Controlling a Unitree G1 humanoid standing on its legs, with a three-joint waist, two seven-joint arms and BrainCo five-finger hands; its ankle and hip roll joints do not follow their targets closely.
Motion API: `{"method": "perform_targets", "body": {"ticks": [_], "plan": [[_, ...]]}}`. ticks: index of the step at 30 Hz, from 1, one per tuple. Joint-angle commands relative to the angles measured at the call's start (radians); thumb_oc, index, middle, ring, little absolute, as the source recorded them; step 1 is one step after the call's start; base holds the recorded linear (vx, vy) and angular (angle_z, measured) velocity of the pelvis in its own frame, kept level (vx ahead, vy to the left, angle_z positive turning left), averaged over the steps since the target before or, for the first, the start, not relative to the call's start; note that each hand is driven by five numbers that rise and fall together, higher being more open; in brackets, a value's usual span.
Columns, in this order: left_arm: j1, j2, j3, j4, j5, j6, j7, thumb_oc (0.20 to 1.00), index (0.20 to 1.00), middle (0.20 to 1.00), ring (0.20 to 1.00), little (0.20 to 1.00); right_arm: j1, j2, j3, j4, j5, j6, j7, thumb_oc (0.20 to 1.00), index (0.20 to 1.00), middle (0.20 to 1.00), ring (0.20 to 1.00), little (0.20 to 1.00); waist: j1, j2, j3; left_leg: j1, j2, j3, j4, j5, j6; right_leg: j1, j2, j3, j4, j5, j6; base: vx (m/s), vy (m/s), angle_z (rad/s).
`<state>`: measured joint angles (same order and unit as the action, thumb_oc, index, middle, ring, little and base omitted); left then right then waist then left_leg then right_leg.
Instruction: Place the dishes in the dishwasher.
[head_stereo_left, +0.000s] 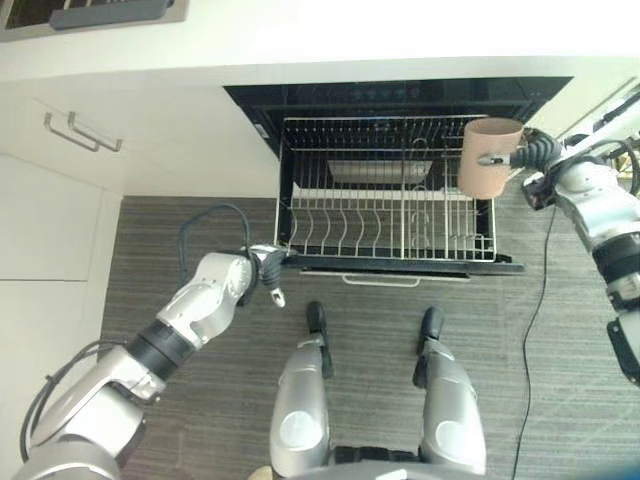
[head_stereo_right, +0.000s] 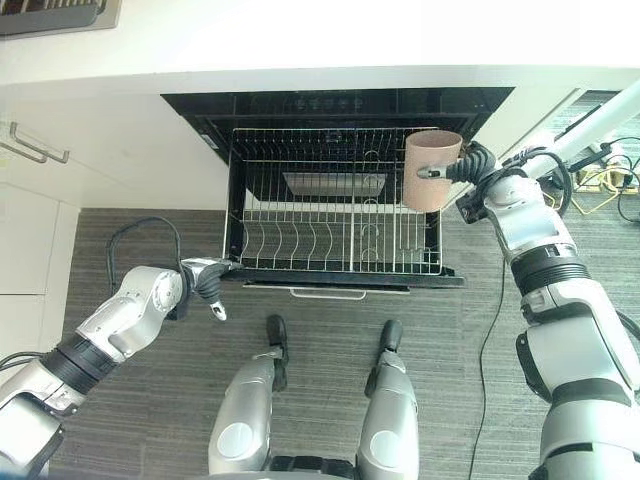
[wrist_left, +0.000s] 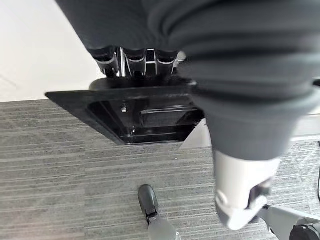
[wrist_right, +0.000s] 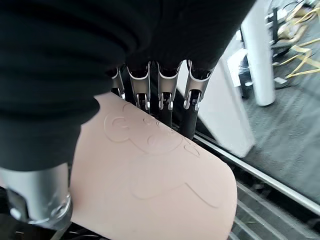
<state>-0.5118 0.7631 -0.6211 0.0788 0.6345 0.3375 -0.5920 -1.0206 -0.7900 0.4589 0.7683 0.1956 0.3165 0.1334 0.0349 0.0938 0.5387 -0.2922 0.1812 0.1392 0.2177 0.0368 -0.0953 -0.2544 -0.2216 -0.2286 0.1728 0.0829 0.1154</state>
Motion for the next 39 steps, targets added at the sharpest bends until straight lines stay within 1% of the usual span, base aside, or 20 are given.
{"method": "perform_targets", "body": {"ticks": [1, 4, 9, 11, 13, 14, 16, 19, 22, 23, 25, 26, 27, 28, 30, 31, 34, 35, 37, 39], "plan": [[0.224, 0.110, -0.065, 0.026, -0.005, 0.023, -0.028, 1.000, 1.000, 1.000, 1.000, 1.000, -0.101, -0.035, -0.013, 0.044, -0.001, -0.016, -0.003, 0.200, 0.200, 0.200, 0.200, 0.200, 0.075, 0.007, -0.019, -0.045, -0.031, -0.038, 0.086, -0.073, 0.044, -0.084, -0.026, -0.024, 0.185, -0.157, -0.024, 0.00, 0.000, 0.00], [0.225, 0.111, -0.069, 0.028, -0.022, 0.021, -0.019, 1.000, 1.000, 1.000, 1.000, 1.000, -0.124, -0.033, 0.006, 0.095, -0.001, 0.009, -0.006, 0.200, 0.200, 0.200, 0.200, 0.200, 0.081, 0.014, -0.019, -0.054, -0.034, -0.041, 0.083, -0.070, 0.047, -0.099, -0.029, -0.024, 0.195, -0.158, -0.025, 0.00, 0.000, 0.00], [0.226, 0.094, -0.104, 0.057, -0.057, 0.022, 0.038, 1.000, 1.000, 1.000, 1.000, 1.000, -0.174, -0.024, 0.032, 0.231, -0.016, 0.001, 0.014, 0.200, 0.200, 0.200, 0.200, 0.200, 0.090, 0.038, -0.019, -0.080, -0.042, -0.047, 0.083, -0.063, 0.052, -0.141, -0.039, -0.019, 0.216, -0.159, -0.024, 0.00, 0.043, 0.03], [0.228, 0.085, -0.118, 0.066, -0.080, 0.027, 0.071, 1.000, 1.000, 1.000, 1.000, 1.000, -0.200, -0.024, 0.047, 0.244, -0.015, 0.015, 0.014, 0.200, 0.200, 0.200, 0.200, 0.200, 0.089, 0.051, -0.019, -0.095, -0.047, -0.044, 0.077, -0.057, 0.053, -0.165, -0.044, -0.012, 0.225, -0.160, -0.023, 0.01, 0.064, 0.00], [0.229, 0.083, -0.124, 0.073, -0.093, 0.022, 0.086, 1.000, 1.000, 1.000, 1.000, 1.000, -0.210, -0.023, 0.051, 0.250, -0.020, 0.020, 0.012, 0.200, 0.200, 0.200, 0.200, 0.200, 0.089, 0.057, -0.019, -0.102, -0.048, -0.042, 0.074, -0.054, 0.053, -0.174, -0.046, -0.008, 0.227, -0.160, -0.022, 0.02, 0.046, -0.02], [0.237, 0.075, -0.126, 0.080, -0.105, 0.017, 0.102, 1.000, 1.000, 1.000, 1.000, 1.000, -0.219, -0.026, 0.054, 0.258, -0.031, 0.029, 0.014, 0.200, 0.200, 0.200, 0.200, 0.200, 0.088, 0.065, -0.019, -0.113, -0.050, -0.040, 0.070, -0.050, 0.054, -0.193, -0.048, -0.002, 0.234, -0.161, -0.023, 0.02, 0.042, -0.02], [0.241, 0.073, -0.127, 0.083, -0.112, 0.010, 0.110, 1.000, 1.000, 1.000, 1.000, 1.000, -0.224, -0.026, 0.055, 0.267, -0.036, 0.032, 0.014, 0.200, 0.200, 0.200, 0.200, 0.200, 0.089, 0.069, -0.019, -0.117, -0.051, -0.038, 0.067, -0.048, 0.054, -0.200, -0.048, 0.000, 0.236, -0.161, -0.023, 0.03, 0.035, -0.04], [0.248, 0.054, -0.141, 0.110, -0.133, -0.006, 0.152, 1.000, 1.000, 1.000, 1.000, 1.000, -0.243, -0.029, 0.066, 0.284, -0.058, 0.052, 0.029, 0.200, 0.200, 0.200, 0.200, 0.200, 0.089, 0.078, -0.019, -0.137, -0.051, -0.035, 0.062, -0.041, 0.056, -0.227, -0.050, 0.006, 0.246, -0.163, -0.025, 0.04, 0.029, -0.02], [0.254, 0.038, -0.143, 0.123, -0.138, -0.011, 0.177, 1.000, 1.000, 1.000, 1.000, 1.000, -0.247, -0.026, 0.066, 0.290, -0.072, 0.071, 0.039, 0.200, 0.200, 0.200, 0.200, 0.200, 0.090, 0.080, -0.019, -0.150, -0.050, -0.034, 0.058, -0.036, 0.056, -0.244, -0.051, 0.008, 0.251, -0.164, -0.027, 0.06, 0.011, 0.01], [0.257, 0.034, -0.146, 0.124, -0.139, -0.011, 0.183, 1.000, 1.000, 1.000, 1.000, 1.000, -0.248, -0.024, 0.068, 0.293, -0.076, 0.077, 0.043, 0.200, 0.200, 0.200, 0.200, 0.200, 0.091, 0.080, -0.019, -0.138, -0.051, -0.042, 0.061, -0.059, 0.050, -0.235, -0.050, 0.019, 0.261, -0.188, -0.018, 0.12, 0.014, 0.01], [0.261, 0.024, -0.149, 0.133, -0.139, -0.015, 0.197, 1.000, 1.000, 1.000, 1.000, 1.000, -0.251, -0.020, 0.070, 0.300, -0.070, 0.087, 0.043, 0.200, 0.200, 0.200, 0.200, 0.200, 0.092, 0.081, -0.019, -0.142, -0.049, -0.041, 0.059, -0.056, 0.049, -0.239, -0.051, 0.020, 0.264, -0.190, -0.020, 0.08, 0.017, 0.02], [0.263, 0.021, -0.150, 0.138, -0.140, -0.021, 0.207, 1.000, 1.000, 1.000, 1.000, 1.000, -0.252, -0.020, 0.069, 0.300, -0.063, 0.098, 0.038, 0.322, 0.322, 0.322, 0.322, 0.322, 0.091, 0.081, -0.019, -0.145, -0.049, -0.041, 0.060, -0.054, 0.049, -0.242, -0.051, 0.022, 0.268, -0.191, -0.021, 0.03, 0.019, 0.01], [0.263, 0.019, -0.151, 0.140, -0.140, -0.024, 0.213, 1.000, 1.000, 1.000, 1.000, 1.000, -0.255, -0.019, 0.067, 0.304, -0.059, 0.100, 0.030, 0.570, 0.570, 0.570, 0.570, 0.570, 0.092, 0.082, -0.019, -0.146, -0.049, -0.041, 0.060, -0.053, 0.049, -0.244, -0.051, 0.023, 0.270, -0.192, -0.021, 0.03, 0.025, 0.01], [0.263, 0.011, -0.151, 0.142, -0.134, -0.024, 0.221, 1.000, 1.000, 1.000, 1.000, 1.000, -0.257, -0.013, 0.061, 0.310, -0.050, 0.102, 0.010, 1.000, 1.000, 1.000, 1.000, 1.000, 0.093, 0.082, -0.019, -0.148, -0.049, -0.041, 0.059, -0.052, 0.050, -0.247, -0.051, 0.023, 0.273, -0.194, -0.023, 0.00, 0.000, 0.00], [0.262, 0.006, -0.151, 0.146, -0.132, -0.022, 0.230, 1.000, 1.000, 1.000, 1.000, 1.000, -0.255, -0.010, 0.053, 0.313, -0.051, 0.097, -0.008, 1.000, 1.000, 1.000, 1.000, 1.000, 0.091, 0.081, -0.019, -0.149, -0.049, -0.040, 0.059, -0.052, 0.051, -0.248, -0.049, 0.025, 0.275, -0.195, -0.023, 0.00, 0.000, 0.00], [0.264, -0.001, -0.147, 0.155, -0.130, -0.031, 0.247, 1.000, 1.000, 1.000, 1.000, 1.000, -0.250, -0.006, 0.044, 0.303, -0.046, 0.112, -0.071, 1.000, 1.000, 1.000, 1.000, 1.000, 0.091, 0.076, -0.019, -0.153, -0.046, -0.040, 0.062, -0.053, 0.053, -0.252, -0.048, 0.025, 0.279, -0.194, -0.024, 0.00, 0.000, 0.00], [0.269, -0.003, -0.141, 0.158, -0.154, -0.026, 0.248, 1.000, 1.000, 1.000, 1.000, 1.000, -0.244, -0.006, 0.032, 0.284, -0.022, 0.129, -0.099, 1.000, 1.000, 1.000, 1.000, 1.000, 0.088, 0.067, -0.019, -0.154, -0.042, -0.038, 0.066, -0.055, 0.054, -0.254, -0.043, 0.030, 0.282, -0.193, -0.025, 0.00, 0.000, 0.00], [0.273, -0.008, -0.134, 0.160, -0.175, -0.028, 0.261, 1.000, 1.000, 1.000, 1.000, 1.000, -0.240, -0.007, 0.025, 0.273, 0.017, 0.124, -0.123, 1.000, 1.000, 1.000, 1.000, 1.000, 0.087, 0.063, -0.019, -0.155, -0.040, -0.038, 0.068, -0.056, 0.056, -0.255, -0.041, 0.031, 0.283, -0.192, -0.026, 0.00, 0.000, 0.00], [0.285, -0.011, -0.117, 0.157, -0.238, -0.057, 0.317, 1.000, 1.000, 1.000, 1.000, 1.000, -0.226, -0.011, 0.003, 0.231, 0.083, 0.109, -0.169, 1.000, 1.000, 1.000, 1.000, 1.000, 0.081, 0.058, -0.019, -0.157, -0.035, -0.036, 0.073, -0.059, 0.055, -0.254, -0.036, 0.033, 0.282, -0.192, -0.027, 0.00, 0.000, 0.00], [0.296, -0.014, -0.096, 0.156, -0.281, -0.090, 0.377, 1.000, 1.000, 1.000, 1.000, 1.000, -0.198, -0.014, -0.024, 0.183, 0.103, 0.102, -0.188, 1.000, 1.000, 1.000, 1.000, 1.000, 0.076, 0.051, -0.019, -0.157, -0.033, -0.034, 0.077, -0.061, 0.055, -0.255, -0.033, 0.037, 0.286, -0.192, -0.028, 0.00, 0.000, 0.00]]}}
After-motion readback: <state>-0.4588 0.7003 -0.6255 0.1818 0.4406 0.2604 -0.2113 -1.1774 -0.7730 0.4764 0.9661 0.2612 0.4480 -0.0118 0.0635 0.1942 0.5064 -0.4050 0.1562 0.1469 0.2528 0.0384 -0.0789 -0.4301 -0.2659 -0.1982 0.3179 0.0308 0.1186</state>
